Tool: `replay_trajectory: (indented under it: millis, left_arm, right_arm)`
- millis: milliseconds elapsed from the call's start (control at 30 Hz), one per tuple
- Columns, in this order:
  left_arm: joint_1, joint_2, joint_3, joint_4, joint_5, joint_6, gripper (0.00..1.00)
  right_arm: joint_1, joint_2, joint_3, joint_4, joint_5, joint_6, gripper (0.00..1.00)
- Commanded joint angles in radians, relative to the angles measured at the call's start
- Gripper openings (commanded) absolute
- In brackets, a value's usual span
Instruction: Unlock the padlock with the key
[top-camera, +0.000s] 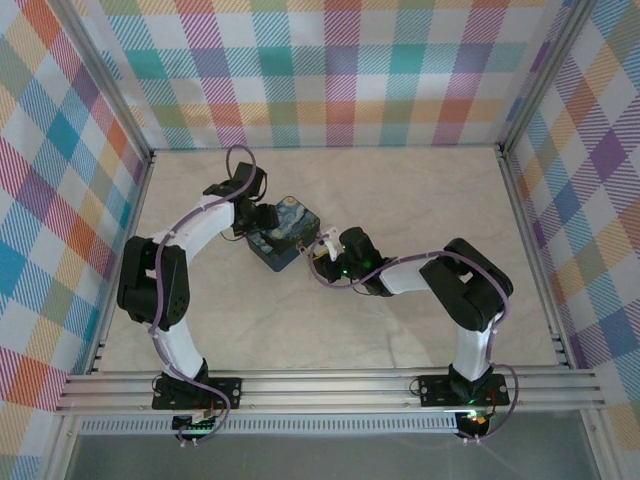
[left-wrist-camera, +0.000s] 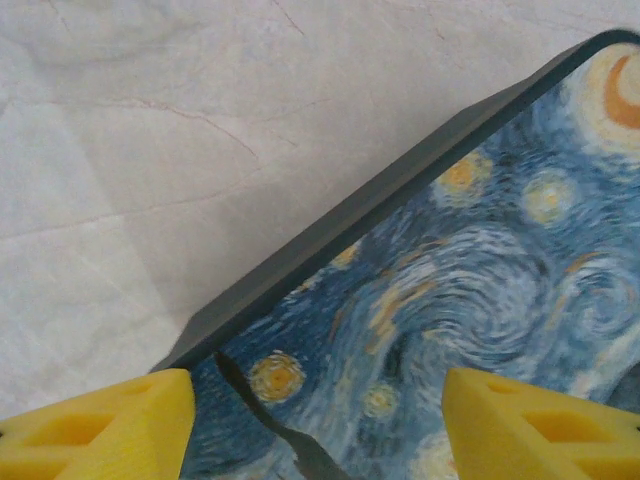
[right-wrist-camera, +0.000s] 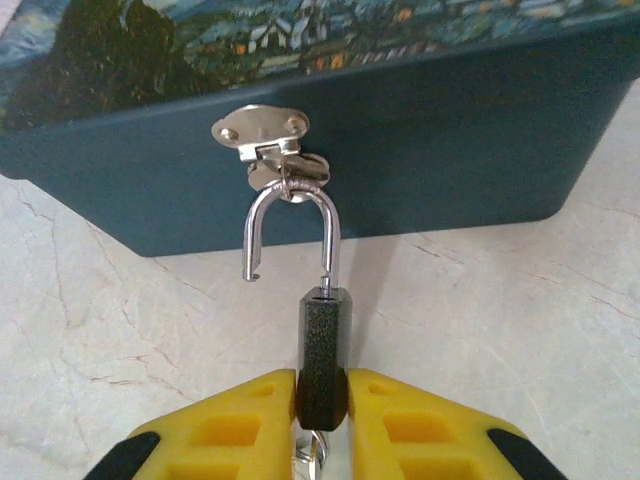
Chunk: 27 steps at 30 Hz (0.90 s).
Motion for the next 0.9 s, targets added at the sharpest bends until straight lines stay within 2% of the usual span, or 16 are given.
replay_trajectory:
  millis: [0, 167, 300, 367, 433, 600, 867]
  left_arm:
    - [0.011, 0.021, 0.027, 0.044, 0.057, 0.066, 0.65]
    - [0.012, 0.024, 0.016, 0.048, 0.070, 0.071, 0.62]
    - [0.012, 0.022, 0.008, 0.026, 0.071, 0.059, 0.58]
    - [0.012, 0.012, -0.009, 0.019, 0.066, 0.045, 0.58]
    - [0.012, 0.000, -0.027, 0.015, 0.052, 0.030, 0.57]
    - [0.012, -0.009, -0.047, 0.016, 0.034, 0.009, 0.58]
    - [0.011, -0.014, -0.039, 0.013, 0.030, -0.010, 0.58]
  right_arm:
    - [-0.011, 0.021, 0.054, -0.040, -0.036, -0.015, 0.21]
    - [-0.021, 0.050, 0.109, -0.082, -0.068, -0.032, 0.23]
    - [-0.035, 0.065, 0.136, -0.116, -0.072, -0.009, 0.10]
    - [-0.048, 0.056, 0.136, -0.135, -0.076, 0.026, 0.07]
    - [-0.055, 0.043, 0.127, -0.150, -0.093, 0.045, 0.09]
    - [-0.054, 0.038, 0.110, -0.148, -0.138, 0.044, 0.24]
    - [-0.055, 0.066, 0.143, -0.178, -0.184, 0.034, 0.28]
